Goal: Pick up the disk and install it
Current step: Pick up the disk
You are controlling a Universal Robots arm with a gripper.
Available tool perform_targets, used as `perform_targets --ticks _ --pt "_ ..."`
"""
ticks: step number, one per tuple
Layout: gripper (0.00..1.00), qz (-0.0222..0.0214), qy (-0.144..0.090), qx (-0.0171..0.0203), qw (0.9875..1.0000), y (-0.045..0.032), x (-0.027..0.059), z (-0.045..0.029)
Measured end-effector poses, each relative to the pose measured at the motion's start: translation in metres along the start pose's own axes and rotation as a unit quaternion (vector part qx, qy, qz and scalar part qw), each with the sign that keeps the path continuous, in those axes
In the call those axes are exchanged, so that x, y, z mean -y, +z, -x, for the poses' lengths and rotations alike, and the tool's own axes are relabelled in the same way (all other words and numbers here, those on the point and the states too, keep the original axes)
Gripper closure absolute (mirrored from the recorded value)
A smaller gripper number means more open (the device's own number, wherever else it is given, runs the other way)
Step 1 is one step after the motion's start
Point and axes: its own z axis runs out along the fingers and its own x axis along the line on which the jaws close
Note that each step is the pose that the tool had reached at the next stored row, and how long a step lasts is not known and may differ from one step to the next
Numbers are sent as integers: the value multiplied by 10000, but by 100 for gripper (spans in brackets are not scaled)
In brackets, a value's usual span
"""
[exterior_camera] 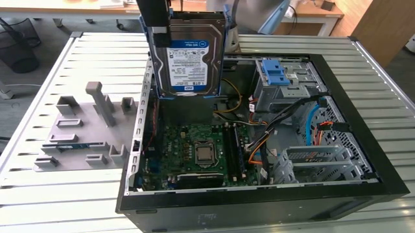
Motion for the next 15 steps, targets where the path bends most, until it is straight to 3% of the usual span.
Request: perform_targets --ticks 4,9,15 --pt "64 0 0 0 10000 1 79 -3" --pt "64 0 -1 0 10000 1 116 -2" --pt "64 0 0 0 10000 3 317 -3"
